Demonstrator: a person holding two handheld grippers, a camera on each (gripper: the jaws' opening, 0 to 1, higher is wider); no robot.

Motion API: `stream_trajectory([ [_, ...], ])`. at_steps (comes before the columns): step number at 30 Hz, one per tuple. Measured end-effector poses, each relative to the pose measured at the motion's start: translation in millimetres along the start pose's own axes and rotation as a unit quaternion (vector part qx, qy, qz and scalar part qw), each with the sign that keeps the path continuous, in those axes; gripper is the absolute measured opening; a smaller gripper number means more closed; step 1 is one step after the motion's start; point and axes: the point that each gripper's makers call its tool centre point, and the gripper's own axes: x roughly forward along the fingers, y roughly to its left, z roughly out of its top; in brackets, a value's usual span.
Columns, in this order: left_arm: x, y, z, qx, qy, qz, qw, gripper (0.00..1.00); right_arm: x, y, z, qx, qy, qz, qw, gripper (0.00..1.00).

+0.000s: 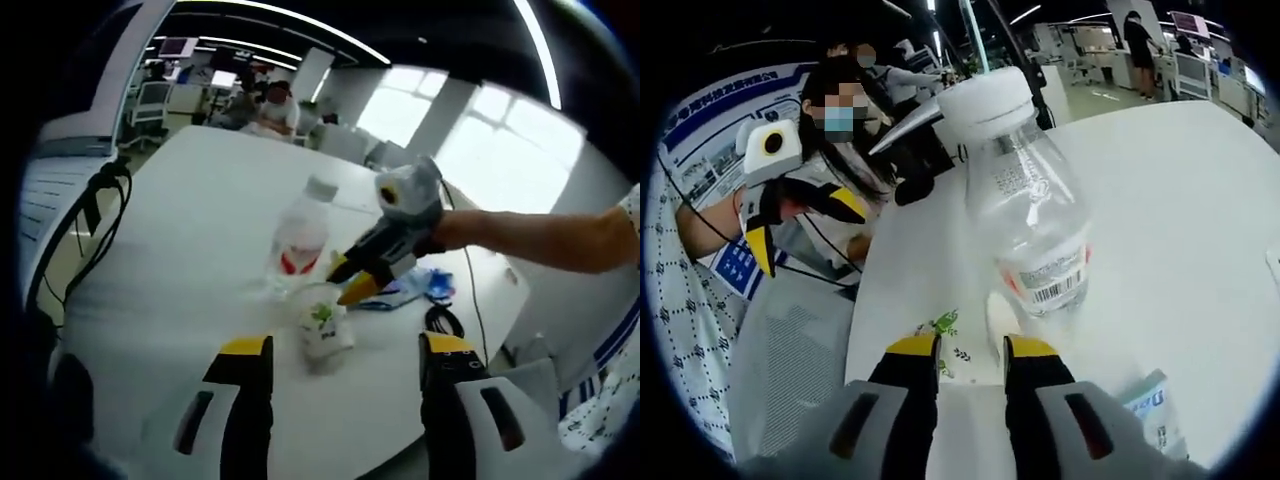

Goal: Arrange the tabletop items into an orderly group along one side of the table until the central work area is clear of visible clutter.

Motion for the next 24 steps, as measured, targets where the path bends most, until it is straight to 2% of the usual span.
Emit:
stream_trajectory([
  [7,4,-3.1,1.4,-0.001,-0.001,-0.003,1.0,0.55,0,3,-3.6,-0.005,0.009,0.012,0.9999,0.11],
  [17,7,-6.2,-0.5,-0.001,0.004,-0.007,1.0,0.54,-2,9,-7.8,-0.014,0.018,0.026,0.9994,0.08],
  [24,7,-8.5,-1.7,-0.002,0.003,-0.011,0.9999,0.54,-4,25,-11.4,-0.009,0.024,0.054,0.9982,0.04],
])
